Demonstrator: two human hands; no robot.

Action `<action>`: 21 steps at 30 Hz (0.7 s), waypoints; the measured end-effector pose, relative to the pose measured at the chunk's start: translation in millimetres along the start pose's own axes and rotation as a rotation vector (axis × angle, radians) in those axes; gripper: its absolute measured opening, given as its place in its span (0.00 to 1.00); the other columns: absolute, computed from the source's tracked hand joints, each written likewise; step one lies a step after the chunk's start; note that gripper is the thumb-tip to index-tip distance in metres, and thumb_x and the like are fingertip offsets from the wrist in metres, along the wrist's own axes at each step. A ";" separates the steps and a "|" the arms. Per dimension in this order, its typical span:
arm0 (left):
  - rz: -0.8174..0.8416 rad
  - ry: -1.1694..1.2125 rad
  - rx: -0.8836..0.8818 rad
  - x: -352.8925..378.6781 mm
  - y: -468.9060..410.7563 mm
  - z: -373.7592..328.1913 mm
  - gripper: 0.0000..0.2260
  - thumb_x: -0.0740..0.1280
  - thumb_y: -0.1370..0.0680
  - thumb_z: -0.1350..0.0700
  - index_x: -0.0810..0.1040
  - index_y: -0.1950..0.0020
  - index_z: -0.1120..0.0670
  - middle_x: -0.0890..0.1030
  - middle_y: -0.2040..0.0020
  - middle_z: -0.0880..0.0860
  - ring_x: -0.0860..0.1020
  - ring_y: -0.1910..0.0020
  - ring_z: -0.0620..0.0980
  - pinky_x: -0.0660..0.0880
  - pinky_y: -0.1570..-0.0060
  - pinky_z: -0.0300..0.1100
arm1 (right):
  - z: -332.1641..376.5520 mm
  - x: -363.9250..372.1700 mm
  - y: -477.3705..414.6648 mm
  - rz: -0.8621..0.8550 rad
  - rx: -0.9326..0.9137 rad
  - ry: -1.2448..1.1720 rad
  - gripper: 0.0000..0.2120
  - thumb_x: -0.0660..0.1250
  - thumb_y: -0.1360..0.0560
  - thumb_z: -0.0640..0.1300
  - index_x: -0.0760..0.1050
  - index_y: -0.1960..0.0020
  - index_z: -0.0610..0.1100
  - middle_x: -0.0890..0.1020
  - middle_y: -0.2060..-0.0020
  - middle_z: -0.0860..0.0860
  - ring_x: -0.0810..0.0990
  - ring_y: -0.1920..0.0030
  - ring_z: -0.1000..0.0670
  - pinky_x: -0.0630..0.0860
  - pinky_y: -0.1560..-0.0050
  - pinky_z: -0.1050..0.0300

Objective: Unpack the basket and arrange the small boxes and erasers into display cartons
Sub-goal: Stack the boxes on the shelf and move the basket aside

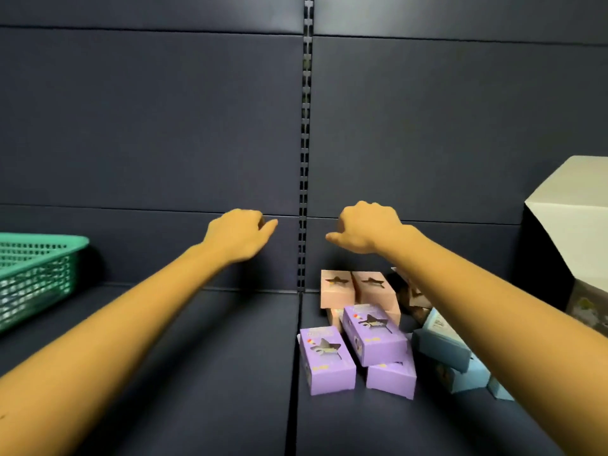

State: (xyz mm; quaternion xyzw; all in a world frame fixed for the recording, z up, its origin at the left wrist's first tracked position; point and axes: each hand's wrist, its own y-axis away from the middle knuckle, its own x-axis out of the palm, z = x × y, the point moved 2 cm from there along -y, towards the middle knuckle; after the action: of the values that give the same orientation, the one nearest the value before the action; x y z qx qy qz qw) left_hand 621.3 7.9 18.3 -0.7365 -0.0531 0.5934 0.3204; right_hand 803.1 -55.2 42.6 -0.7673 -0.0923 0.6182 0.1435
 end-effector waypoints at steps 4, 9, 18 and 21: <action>-0.095 -0.282 -0.019 -26.6 34.4 42.6 0.21 0.51 0.19 0.44 0.72 0.40 0.58 0.77 0.43 0.56 0.74 0.43 0.57 0.70 0.49 0.50 | 47.4 -4.5 -1.6 -0.041 -0.194 -0.098 0.21 0.55 0.21 0.58 0.74 0.39 0.44 0.77 0.41 0.44 0.76 0.43 0.40 0.70 0.52 0.52; -0.095 -0.415 -0.102 -54.7 86.2 100.3 0.21 0.51 0.19 0.44 0.70 0.36 0.58 0.75 0.39 0.56 0.72 0.40 0.57 0.68 0.45 0.49 | 115.3 -5.5 1.2 -0.009 -0.394 -0.224 0.21 0.56 0.21 0.55 0.70 0.33 0.46 0.74 0.36 0.44 0.73 0.38 0.40 0.72 0.39 0.47; -0.051 -0.511 -0.390 -135.5 181.5 226.5 0.21 0.52 0.19 0.45 0.71 0.37 0.59 0.74 0.39 0.59 0.71 0.38 0.58 0.68 0.43 0.51 | 263.2 -42.4 10.2 -0.025 -0.655 -0.328 0.21 0.57 0.21 0.54 0.69 0.32 0.47 0.73 0.35 0.44 0.73 0.37 0.41 0.72 0.38 0.44; -0.024 -0.523 -0.436 -158.3 205.0 267.7 0.21 0.52 0.19 0.45 0.71 0.37 0.59 0.74 0.37 0.58 0.71 0.37 0.58 0.68 0.43 0.51 | 311.6 -55.7 12.2 -0.031 -0.688 -0.356 0.19 0.57 0.21 0.54 0.71 0.34 0.47 0.75 0.37 0.44 0.74 0.39 0.41 0.73 0.39 0.45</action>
State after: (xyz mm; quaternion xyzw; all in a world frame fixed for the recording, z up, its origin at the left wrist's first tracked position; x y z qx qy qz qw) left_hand 270.4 -117.0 17.3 -0.6097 -0.2678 0.7331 0.1381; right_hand 486.6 -51.4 29.3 -0.6497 -0.3293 0.6725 -0.1312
